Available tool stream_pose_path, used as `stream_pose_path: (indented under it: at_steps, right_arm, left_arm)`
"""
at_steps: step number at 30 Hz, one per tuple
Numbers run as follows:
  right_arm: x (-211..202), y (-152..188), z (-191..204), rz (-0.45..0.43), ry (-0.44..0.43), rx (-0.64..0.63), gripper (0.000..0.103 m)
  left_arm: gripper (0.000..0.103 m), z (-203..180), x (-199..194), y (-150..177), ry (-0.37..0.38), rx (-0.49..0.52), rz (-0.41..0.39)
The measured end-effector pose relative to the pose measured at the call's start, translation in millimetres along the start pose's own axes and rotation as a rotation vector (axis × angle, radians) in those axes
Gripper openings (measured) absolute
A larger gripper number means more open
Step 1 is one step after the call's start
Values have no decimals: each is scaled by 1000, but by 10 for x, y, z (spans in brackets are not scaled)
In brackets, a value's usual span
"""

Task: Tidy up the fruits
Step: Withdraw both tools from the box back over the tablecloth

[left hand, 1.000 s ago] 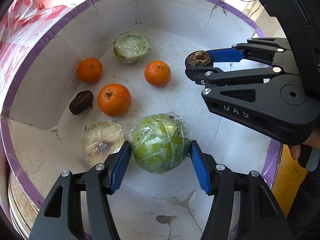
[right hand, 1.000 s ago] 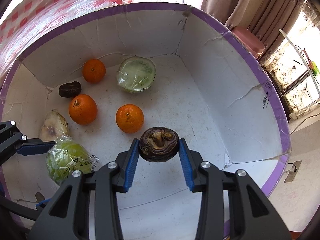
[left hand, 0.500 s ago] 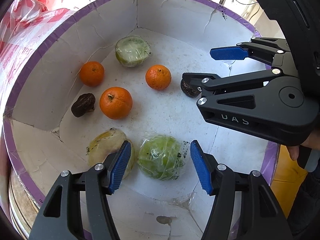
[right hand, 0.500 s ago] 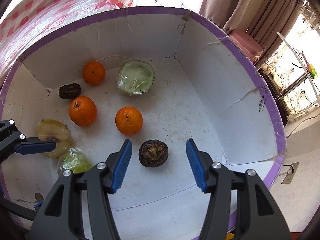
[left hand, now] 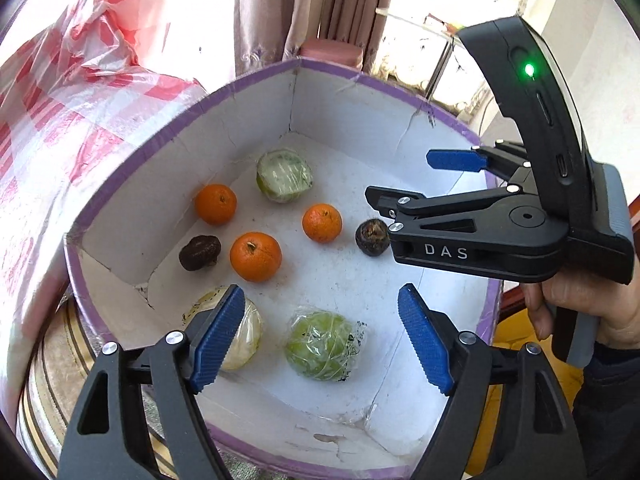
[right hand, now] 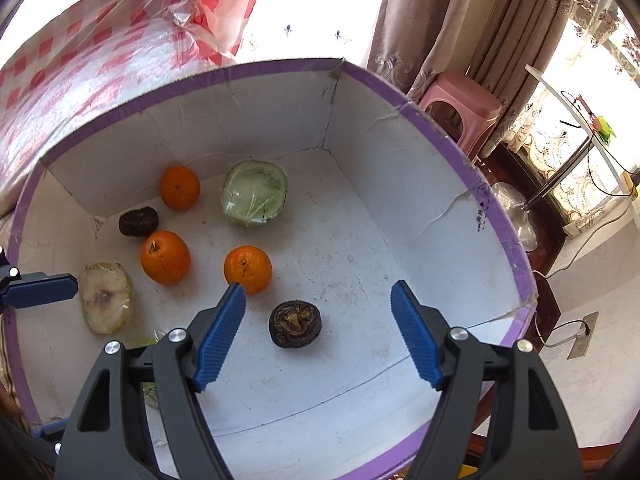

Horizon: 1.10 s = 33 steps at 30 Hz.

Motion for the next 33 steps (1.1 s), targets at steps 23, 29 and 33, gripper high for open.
stream_pose_path:
  at_steps: [23, 29, 33]
  right_arm:
    - [-643, -780, 1707, -237, -290, 7, 83]
    - [-667, -847, 2346, -235, -368, -60, 83]
    - [-664, -896, 2725, -228, -417, -96, 83]
  left_arm:
    - [77, 1908, -1692, 125, -331, -318, -381]
    - [77, 2458, -2021, 413, -423, -418, -407]
    - [77, 2812, -2206, 622, -481, -484, -415]
Point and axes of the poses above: each gripper's, at about its wrist camera, not at the fingertips, and x roughly the way its jaws point, z to its left, y to its underside, the point moved 3 cm from there along x, roughly the way its jaws point, and after that the axes turned 8 degrees about -z, right-handed, at the moved point
